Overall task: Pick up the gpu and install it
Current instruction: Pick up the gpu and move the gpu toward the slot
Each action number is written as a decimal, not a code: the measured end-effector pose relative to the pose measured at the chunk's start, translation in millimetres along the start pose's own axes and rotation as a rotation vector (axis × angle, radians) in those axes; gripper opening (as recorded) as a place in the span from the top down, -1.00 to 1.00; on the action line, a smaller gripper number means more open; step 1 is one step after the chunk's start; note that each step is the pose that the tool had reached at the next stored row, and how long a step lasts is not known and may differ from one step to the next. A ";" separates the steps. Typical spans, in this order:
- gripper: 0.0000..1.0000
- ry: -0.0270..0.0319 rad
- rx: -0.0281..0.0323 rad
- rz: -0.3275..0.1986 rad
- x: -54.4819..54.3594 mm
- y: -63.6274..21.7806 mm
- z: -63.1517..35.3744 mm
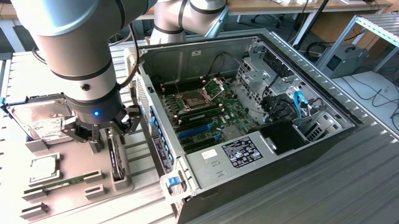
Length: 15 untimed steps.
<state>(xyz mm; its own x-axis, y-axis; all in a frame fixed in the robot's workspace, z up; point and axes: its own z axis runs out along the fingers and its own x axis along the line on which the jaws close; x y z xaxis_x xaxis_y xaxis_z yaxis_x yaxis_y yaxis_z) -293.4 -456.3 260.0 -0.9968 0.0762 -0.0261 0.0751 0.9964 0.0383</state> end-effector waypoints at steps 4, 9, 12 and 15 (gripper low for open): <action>0.04 0.0000 0.0000 0.000 0.0 0.0 0.1; 0.04 -0.0001 -0.0001 0.000 1.2 0.0 1.5; 0.04 -0.0001 -0.0001 0.000 2.7 -0.3 3.8; 0.04 -0.0001 0.0014 0.000 2.9 0.2 6.6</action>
<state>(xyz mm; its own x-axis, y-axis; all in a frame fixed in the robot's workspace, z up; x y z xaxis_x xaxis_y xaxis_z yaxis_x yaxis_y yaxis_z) -296.1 -455.7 253.3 -0.9967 0.0762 -0.0263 0.0752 0.9965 0.0370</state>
